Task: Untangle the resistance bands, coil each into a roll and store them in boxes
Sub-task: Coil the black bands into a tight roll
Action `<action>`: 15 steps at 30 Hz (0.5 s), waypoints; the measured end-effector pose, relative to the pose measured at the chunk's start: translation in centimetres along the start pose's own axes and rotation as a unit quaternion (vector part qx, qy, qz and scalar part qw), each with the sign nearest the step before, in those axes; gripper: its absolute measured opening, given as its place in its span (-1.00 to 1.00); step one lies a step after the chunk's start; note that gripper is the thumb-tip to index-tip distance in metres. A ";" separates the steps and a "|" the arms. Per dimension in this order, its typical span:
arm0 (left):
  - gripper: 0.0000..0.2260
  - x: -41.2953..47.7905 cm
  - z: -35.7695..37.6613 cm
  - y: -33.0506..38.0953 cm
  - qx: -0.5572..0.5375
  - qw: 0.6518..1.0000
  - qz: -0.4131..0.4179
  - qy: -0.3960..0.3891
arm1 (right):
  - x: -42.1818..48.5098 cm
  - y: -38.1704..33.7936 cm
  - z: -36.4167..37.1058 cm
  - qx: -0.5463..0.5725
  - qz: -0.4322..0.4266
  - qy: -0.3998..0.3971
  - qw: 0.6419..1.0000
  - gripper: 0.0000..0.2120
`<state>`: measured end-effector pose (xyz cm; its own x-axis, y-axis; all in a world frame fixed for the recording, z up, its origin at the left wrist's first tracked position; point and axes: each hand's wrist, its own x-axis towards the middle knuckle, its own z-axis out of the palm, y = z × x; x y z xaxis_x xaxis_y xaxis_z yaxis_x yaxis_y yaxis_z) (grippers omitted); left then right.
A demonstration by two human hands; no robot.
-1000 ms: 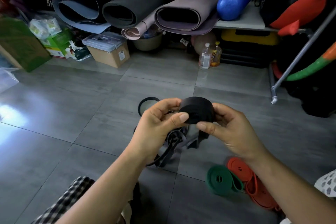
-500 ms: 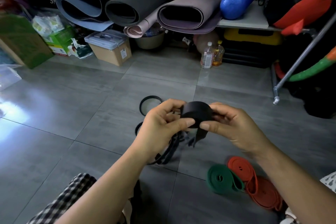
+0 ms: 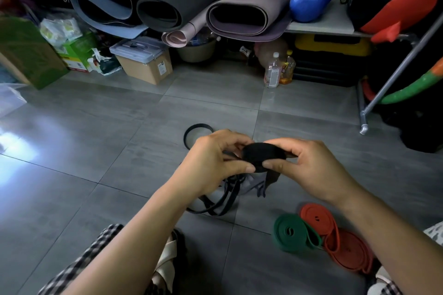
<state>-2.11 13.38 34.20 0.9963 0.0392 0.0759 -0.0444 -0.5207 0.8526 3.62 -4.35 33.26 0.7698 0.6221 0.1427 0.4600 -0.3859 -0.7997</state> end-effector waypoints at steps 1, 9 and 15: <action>-0.74 0.0 0.0 0.1 -0.006 1.000 0.006 0.008 | 0.0 0.0 -0.3 0.019 0.003 -0.008 1.000 -0.74; -0.79 -0.6 1.9 0.4 -0.409 0.908 -0.063 0.068 | 0.4 -0.6 -0.5 0.334 0.024 0.010 0.942 -0.68; -0.66 0.1 1.4 -0.1 -0.115 0.993 0.008 0.024 | 0.4 -0.4 -1.4 0.042 0.009 0.018 0.999 -0.75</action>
<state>-1.93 12.22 33.45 0.9911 0.0757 0.1097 -0.0808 -0.3131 0.9463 4.38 -4.97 34.44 0.7935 0.5902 0.1480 0.4086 -0.3365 -0.8484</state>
